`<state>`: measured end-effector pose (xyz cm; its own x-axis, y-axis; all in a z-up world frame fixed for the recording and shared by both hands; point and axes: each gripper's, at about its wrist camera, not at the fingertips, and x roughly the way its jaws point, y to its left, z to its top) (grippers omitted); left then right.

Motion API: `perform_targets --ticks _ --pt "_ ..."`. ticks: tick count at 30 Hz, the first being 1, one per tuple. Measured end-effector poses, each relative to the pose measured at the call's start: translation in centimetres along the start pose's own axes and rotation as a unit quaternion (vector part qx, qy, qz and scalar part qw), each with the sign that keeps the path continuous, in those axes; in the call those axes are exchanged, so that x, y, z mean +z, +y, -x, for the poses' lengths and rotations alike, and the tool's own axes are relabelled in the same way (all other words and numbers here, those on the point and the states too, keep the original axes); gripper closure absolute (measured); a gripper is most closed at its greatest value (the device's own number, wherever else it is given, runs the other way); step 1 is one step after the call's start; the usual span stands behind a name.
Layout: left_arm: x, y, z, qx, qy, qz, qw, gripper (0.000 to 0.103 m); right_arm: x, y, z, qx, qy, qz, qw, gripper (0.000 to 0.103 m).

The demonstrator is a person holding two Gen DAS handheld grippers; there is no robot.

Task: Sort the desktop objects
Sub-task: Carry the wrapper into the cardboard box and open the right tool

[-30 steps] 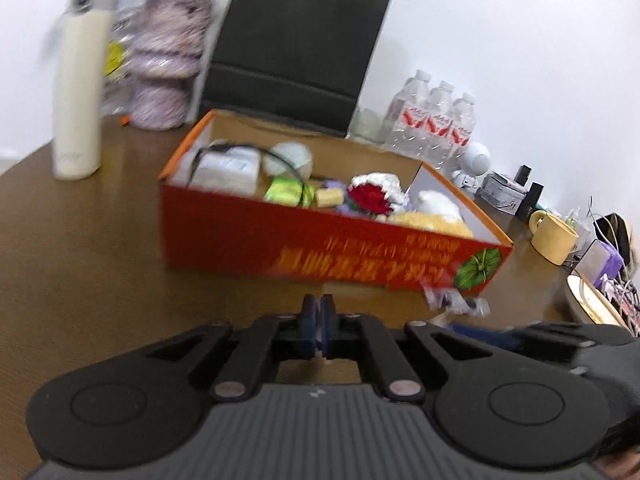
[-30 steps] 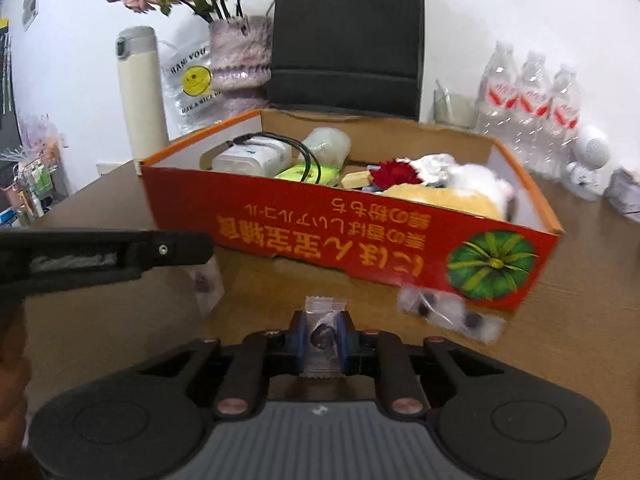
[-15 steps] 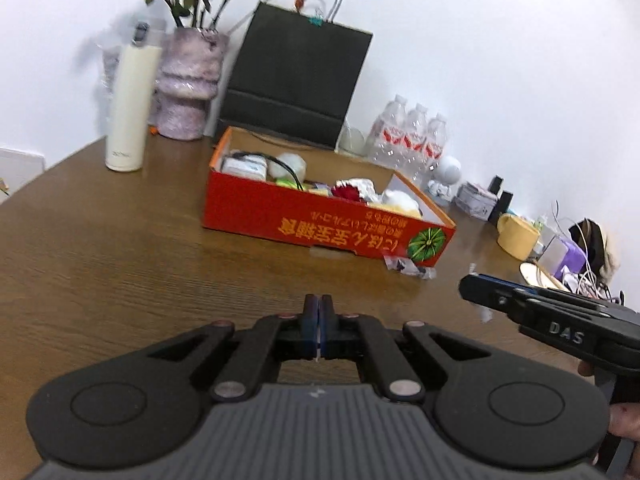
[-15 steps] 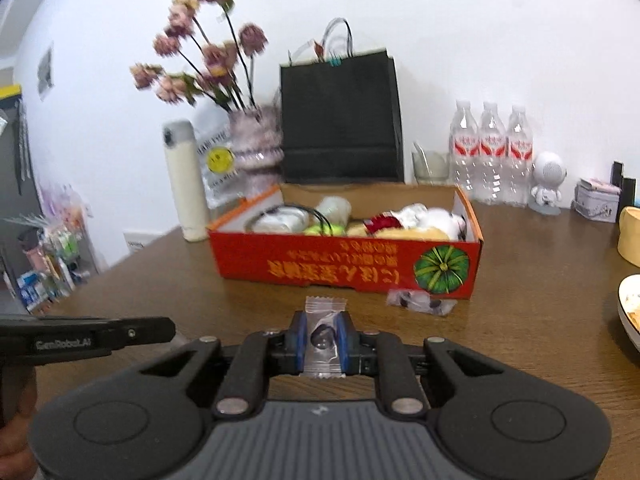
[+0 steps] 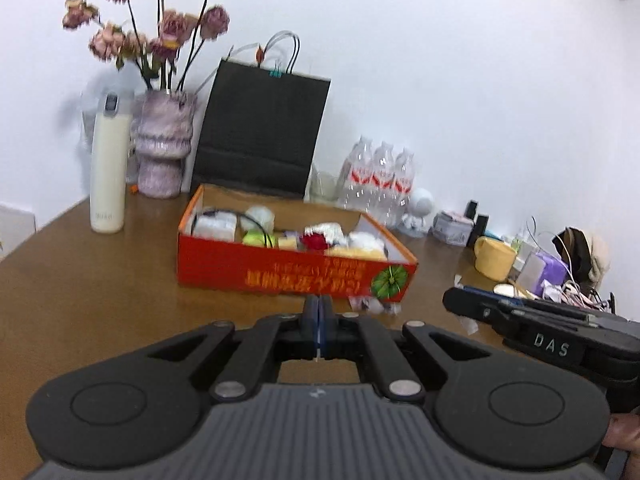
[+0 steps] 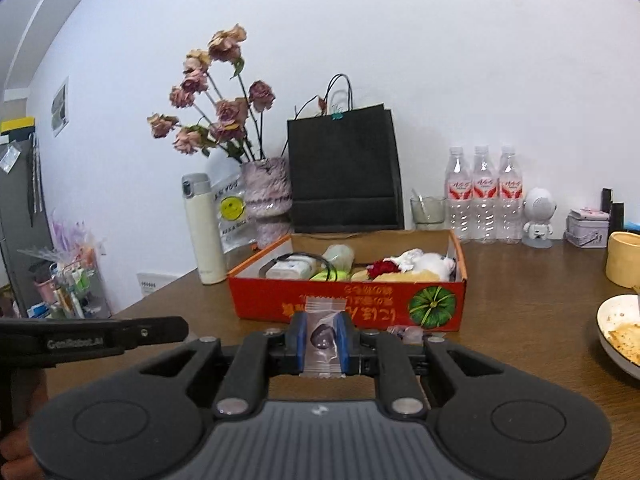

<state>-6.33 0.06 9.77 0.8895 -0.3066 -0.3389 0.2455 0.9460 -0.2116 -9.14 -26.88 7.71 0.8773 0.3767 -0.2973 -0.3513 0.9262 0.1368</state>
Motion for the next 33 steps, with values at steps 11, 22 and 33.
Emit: perform_targets --ticks 11,22,33 --pt "7.8 2.7 -10.5 0.045 -0.039 -0.049 0.9971 0.101 6.2 -2.1 -10.4 0.021 0.022 -0.002 1.0 0.088" --pt "9.4 7.7 -27.2 0.086 0.115 -0.046 0.9886 0.1 10.7 -6.8 -32.2 0.018 0.202 -0.085 0.976 0.088" --pt "11.6 9.4 -24.9 0.075 0.126 -0.012 0.9891 0.045 10.2 -7.9 -34.3 0.009 0.264 -0.148 0.953 0.044"
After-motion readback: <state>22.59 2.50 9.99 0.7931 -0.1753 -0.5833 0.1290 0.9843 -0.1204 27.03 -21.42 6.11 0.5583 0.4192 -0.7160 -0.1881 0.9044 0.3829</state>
